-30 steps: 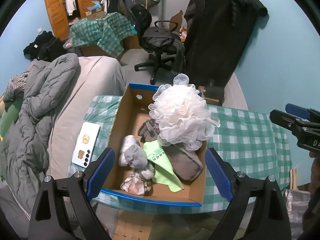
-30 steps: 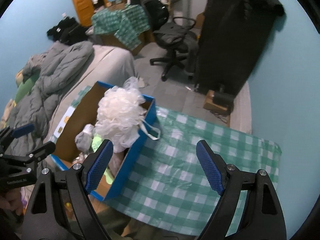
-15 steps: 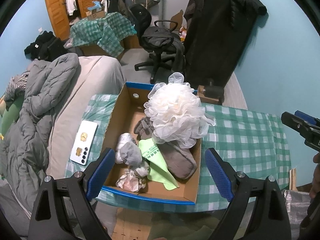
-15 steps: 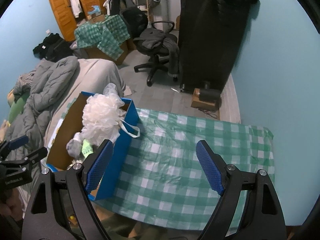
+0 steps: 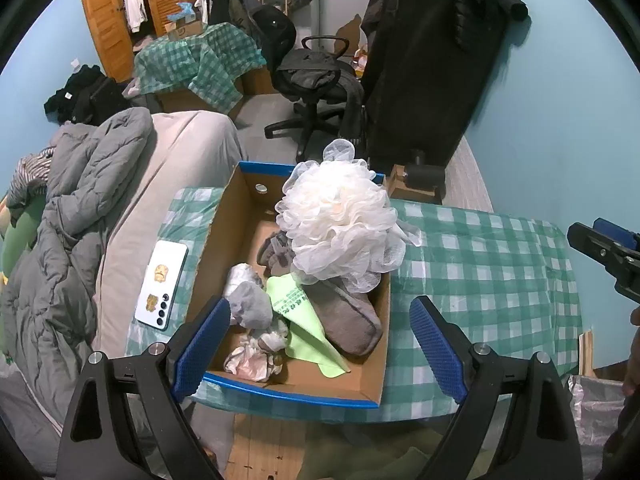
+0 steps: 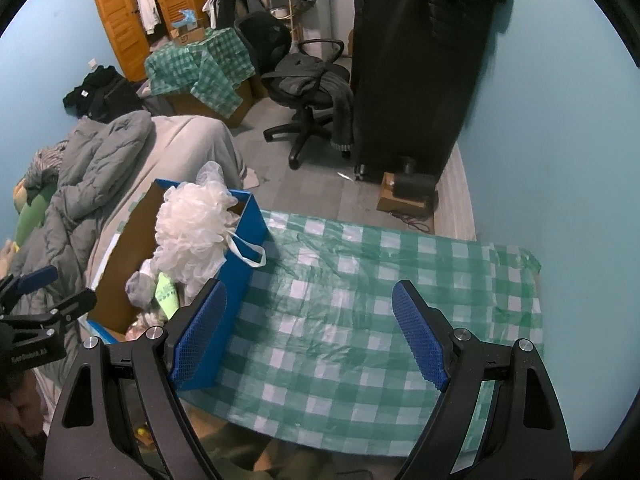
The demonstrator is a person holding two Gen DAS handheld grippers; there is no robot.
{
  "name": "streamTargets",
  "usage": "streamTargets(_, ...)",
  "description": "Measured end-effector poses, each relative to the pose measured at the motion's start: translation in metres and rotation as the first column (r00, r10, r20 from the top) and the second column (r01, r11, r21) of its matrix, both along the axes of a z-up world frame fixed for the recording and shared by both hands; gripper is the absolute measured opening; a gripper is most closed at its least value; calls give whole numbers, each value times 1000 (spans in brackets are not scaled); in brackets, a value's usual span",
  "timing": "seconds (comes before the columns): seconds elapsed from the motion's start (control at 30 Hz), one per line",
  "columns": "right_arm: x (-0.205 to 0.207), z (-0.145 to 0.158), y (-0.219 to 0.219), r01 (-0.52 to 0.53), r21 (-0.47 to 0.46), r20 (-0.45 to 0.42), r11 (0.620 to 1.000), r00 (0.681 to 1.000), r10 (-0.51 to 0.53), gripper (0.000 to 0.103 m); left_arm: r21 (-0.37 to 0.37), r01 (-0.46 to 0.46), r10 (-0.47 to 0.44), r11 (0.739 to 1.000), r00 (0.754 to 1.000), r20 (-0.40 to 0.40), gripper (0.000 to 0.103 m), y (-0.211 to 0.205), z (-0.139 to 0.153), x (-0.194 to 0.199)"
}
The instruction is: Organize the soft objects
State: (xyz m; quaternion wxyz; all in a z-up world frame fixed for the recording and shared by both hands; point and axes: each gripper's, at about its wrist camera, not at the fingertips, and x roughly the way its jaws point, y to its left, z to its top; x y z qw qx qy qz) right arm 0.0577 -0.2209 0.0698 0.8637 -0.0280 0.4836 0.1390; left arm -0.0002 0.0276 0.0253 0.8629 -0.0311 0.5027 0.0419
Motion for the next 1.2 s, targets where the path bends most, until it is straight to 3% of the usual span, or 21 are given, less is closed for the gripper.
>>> streamTargets(1.2, -2, 0, -3, -1, 3, -8, 1000, 1000, 1, 84, 30, 0, 1, 1000, 1000, -8, 92, -7, -2, 0)
